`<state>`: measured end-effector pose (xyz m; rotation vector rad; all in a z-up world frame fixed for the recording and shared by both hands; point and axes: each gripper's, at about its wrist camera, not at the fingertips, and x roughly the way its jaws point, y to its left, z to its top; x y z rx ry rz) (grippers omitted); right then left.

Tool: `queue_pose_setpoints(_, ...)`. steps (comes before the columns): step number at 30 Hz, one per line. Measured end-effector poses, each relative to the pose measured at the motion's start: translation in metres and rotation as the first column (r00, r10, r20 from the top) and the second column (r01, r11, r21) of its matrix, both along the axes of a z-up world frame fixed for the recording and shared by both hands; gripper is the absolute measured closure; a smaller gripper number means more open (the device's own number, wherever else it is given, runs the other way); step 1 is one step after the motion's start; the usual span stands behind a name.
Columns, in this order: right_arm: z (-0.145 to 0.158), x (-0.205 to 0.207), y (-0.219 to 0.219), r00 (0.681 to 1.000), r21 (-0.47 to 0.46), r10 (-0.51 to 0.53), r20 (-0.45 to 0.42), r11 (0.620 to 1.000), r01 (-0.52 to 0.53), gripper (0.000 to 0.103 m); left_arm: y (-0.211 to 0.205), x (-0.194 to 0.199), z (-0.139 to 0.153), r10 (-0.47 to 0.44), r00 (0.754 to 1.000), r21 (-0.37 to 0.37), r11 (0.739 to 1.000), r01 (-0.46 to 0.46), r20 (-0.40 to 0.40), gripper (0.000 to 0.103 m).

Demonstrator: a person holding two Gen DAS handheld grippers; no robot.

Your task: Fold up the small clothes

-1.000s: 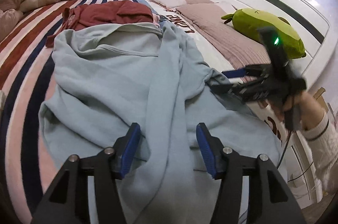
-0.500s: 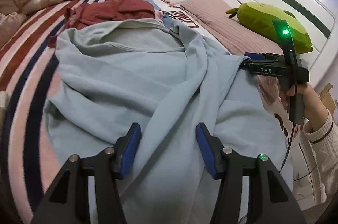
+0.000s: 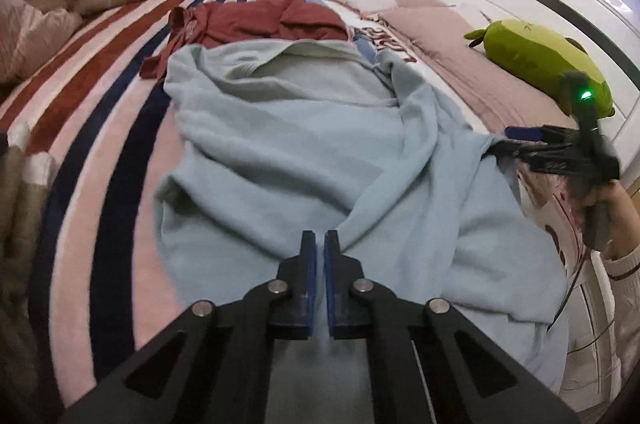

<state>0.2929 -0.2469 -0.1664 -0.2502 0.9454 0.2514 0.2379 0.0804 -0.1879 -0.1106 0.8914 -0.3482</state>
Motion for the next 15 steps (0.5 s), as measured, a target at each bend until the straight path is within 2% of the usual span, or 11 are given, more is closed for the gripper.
queue_pose_setpoints(3,0.014,-0.011,0.003,0.999,0.065,0.035,-0.005,0.997,-0.035,0.036,0.007,-0.001,0.001,0.008,1.0,-0.066,0.998,-0.008,0.001,0.098)
queue_pose_setpoints(4,0.021,-0.016,0.004,0.999,0.101,0.053,0.0,0.993,-0.053,0.035,0.007,-0.001,0.003,-0.003,1.0,-0.091,0.996,0.004,0.009,0.092)
queue_pose_setpoints(5,0.027,-0.02,0.006,0.998,0.136,0.07,0.008,0.988,-0.071,0.034,0.004,-0.001,0.004,-0.022,1.0,-0.104,0.994,0.023,0.012,0.072)
queue_pose_setpoints(6,0.033,-0.024,0.01,0.995,0.191,0.101,0.018,0.976,-0.103,0.033,0.001,-0.001,0.006,-0.036,0.999,-0.102,0.994,0.038,0.02,0.066)
queue_pose_setpoints(8,0.038,-0.025,0.019,0.989,0.261,0.145,0.017,0.955,-0.144,0.034,-0.011,0.001,0.007,-0.048,0.998,-0.055,0.997,0.05,0.028,0.067)
queue_pose_setpoints(9,0.038,-0.023,0.026,0.988,0.286,0.154,0.01,0.946,-0.151,0.039,-0.015,0.002,0.007,-0.055,0.998,-0.05,0.997,0.056,0.025,0.067)
queue_pose_setpoints(10,0.035,-0.016,0.035,0.987,0.3,0.16,0.0,0.941,-0.153,0.052,-0.019,0.003,0.005,-0.069,0.997,-0.052,0.996,0.07,0.019,0.067)
queue_pose_setpoints(11,0.032,-0.012,0.042,0.986,0.299,0.164,-0.003,0.942,-0.155,0.059,-0.023,0.005,0.002,-0.078,0.997,-0.048,0.996,0.078,0.013,0.068)
queue_pose_setpoints(13,0.021,0.003,0.058,0.985,0.289,0.171,-0.016,0.944,-0.159,0.082,-0.029,0.008,-0.003,-0.08,0.997,-0.014,0.997,0.08,-0.002,0.095)
queue_pose_setpoints(14,0.014,0.01,0.063,0.985,0.293,0.171,-0.034,0.944,-0.153,0.087,-0.029,0.008,-0.005,-0.071,0.997,-0.001,0.998,0.071,-0.008,0.103)
queue_pose_setpoints(15,0.002,0.022,0.072,0.983,0.292,0.168,-0.068,0.946,-0.142,0.092,-0.026,0.008,-0.004,-0.051,0.999,-0.011,0.999,0.051,-0.002,0.103)
